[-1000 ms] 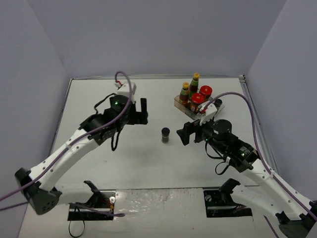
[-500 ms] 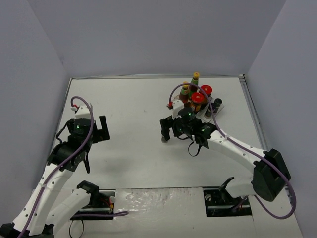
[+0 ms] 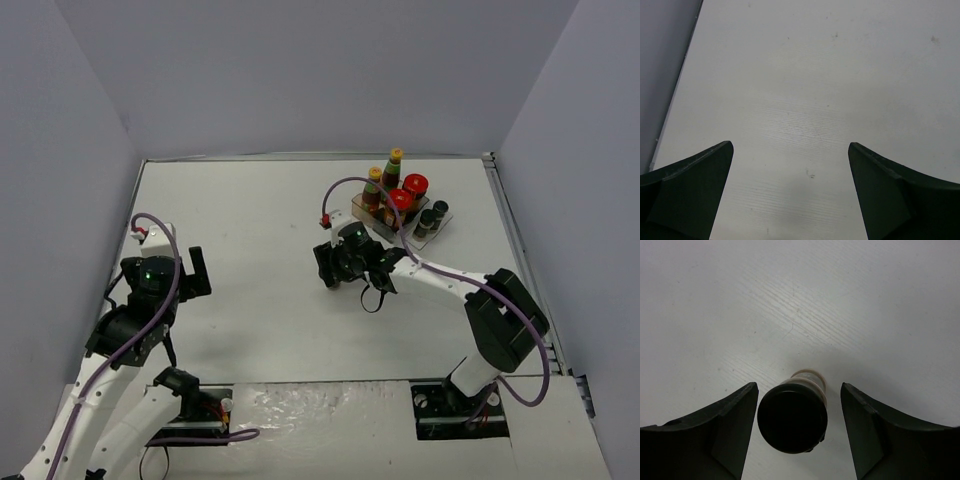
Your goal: Organize the condiment bottles
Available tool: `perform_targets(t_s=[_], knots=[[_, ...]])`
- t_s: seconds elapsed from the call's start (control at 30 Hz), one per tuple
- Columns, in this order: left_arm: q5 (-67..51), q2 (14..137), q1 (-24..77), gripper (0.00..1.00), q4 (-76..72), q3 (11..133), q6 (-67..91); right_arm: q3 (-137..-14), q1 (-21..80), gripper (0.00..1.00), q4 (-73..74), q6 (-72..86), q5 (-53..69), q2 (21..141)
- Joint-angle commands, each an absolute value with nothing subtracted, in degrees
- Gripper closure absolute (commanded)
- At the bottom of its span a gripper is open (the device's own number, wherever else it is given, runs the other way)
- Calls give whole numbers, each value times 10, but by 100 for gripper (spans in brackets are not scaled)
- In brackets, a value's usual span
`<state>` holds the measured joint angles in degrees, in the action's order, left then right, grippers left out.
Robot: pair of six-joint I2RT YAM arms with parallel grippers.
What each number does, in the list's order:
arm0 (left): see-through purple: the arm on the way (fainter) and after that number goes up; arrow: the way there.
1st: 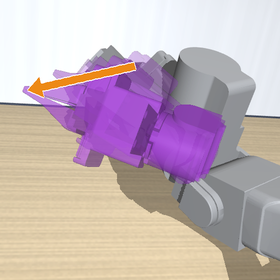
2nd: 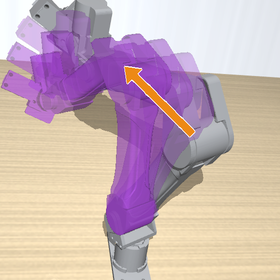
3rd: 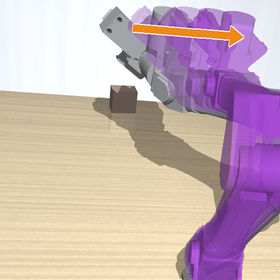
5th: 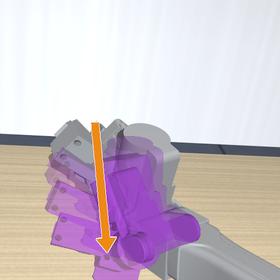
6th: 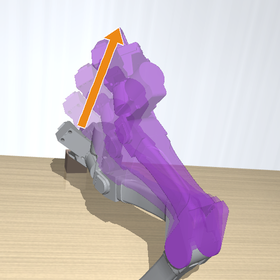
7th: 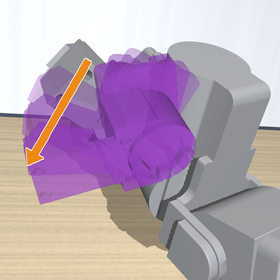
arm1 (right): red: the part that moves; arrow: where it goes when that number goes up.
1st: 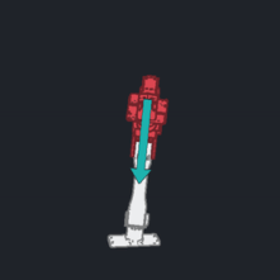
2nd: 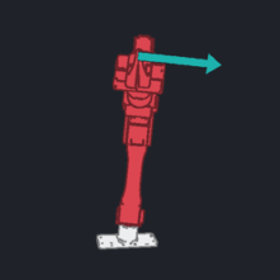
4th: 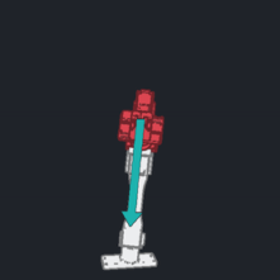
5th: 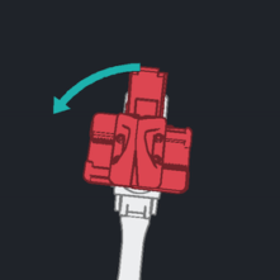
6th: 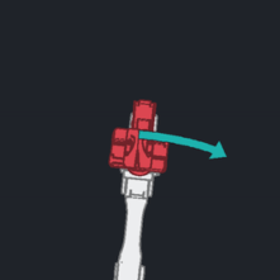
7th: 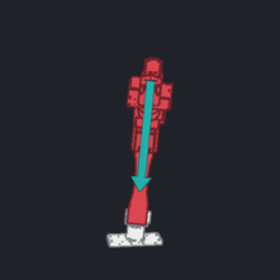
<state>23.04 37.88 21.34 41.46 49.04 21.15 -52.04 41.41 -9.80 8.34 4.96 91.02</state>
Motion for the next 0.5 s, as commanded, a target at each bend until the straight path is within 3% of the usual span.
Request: perform_targets(t_s=[0.0,0.07,0.13,0.27,0.47], knots=[[249,391,210,3,405,515,198,-537,421,69,-132,96,18,880],[248,390,210,3,403,514,197,-528,421,88,-124,102,6,859],[245,389,209,3,402,514,196,-523,420,98,-110,107,-8,835],[241,388,207,3,399,513,194,-531,399,100,-66,122,-79,767],[231,395,196,3,396,513,190,-566,268,100,-12,139,-113,724]])
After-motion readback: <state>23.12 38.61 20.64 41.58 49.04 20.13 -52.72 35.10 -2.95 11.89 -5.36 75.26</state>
